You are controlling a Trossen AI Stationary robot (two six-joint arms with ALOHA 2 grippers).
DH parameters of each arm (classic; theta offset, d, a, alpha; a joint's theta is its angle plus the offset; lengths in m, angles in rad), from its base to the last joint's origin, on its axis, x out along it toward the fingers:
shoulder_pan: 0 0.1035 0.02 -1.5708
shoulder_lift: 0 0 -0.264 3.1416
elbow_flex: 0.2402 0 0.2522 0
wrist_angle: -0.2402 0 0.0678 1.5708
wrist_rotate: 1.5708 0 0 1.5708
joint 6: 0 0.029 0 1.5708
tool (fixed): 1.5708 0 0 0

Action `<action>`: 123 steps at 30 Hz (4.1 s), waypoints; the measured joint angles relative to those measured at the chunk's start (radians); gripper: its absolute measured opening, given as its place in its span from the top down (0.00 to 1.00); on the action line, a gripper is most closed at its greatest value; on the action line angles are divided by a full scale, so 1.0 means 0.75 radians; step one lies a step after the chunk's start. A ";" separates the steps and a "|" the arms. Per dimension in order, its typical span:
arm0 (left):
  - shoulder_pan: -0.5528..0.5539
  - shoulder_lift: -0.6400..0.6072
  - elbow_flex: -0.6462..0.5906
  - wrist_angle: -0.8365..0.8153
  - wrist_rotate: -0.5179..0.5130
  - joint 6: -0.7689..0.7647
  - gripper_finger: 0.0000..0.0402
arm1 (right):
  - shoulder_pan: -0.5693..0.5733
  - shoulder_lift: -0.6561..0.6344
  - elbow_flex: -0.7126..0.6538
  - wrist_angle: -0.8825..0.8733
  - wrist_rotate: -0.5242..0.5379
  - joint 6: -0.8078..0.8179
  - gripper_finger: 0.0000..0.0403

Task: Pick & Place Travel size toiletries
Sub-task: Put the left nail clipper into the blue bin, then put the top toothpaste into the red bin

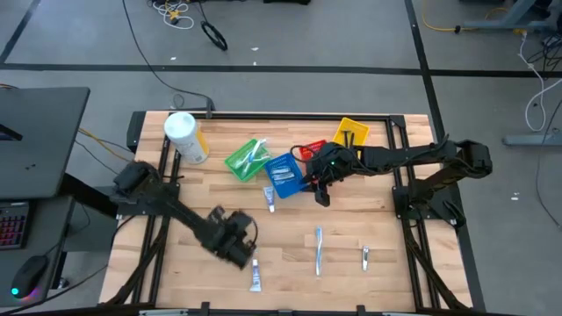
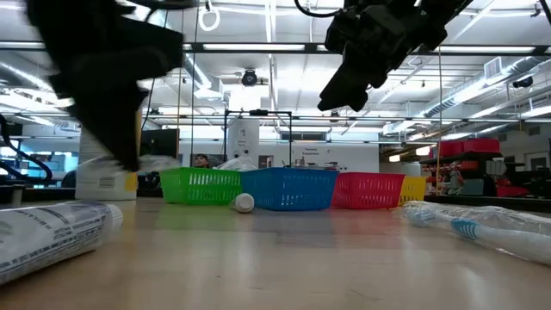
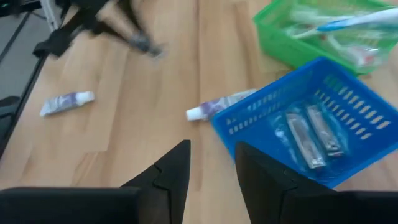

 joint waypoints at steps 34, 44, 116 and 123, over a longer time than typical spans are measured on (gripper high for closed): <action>0.834 0.043 0.002 0.856 0.320 1.696 0.82 | 0.361 0.002 -0.383 0.058 0.152 0.708 0.66; 0.843 0.104 0.007 0.805 0.342 1.674 0.78 | 0.416 0.006 -0.396 0.170 0.153 0.705 0.66; 0.611 0.018 -0.100 0.557 0.478 1.534 0.58 | 0.418 0.006 -0.395 0.312 0.175 0.409 0.66; 0.610 0.040 -0.125 0.585 0.435 1.547 0.59 | 0.418 0.006 -0.395 0.312 0.175 0.409 0.66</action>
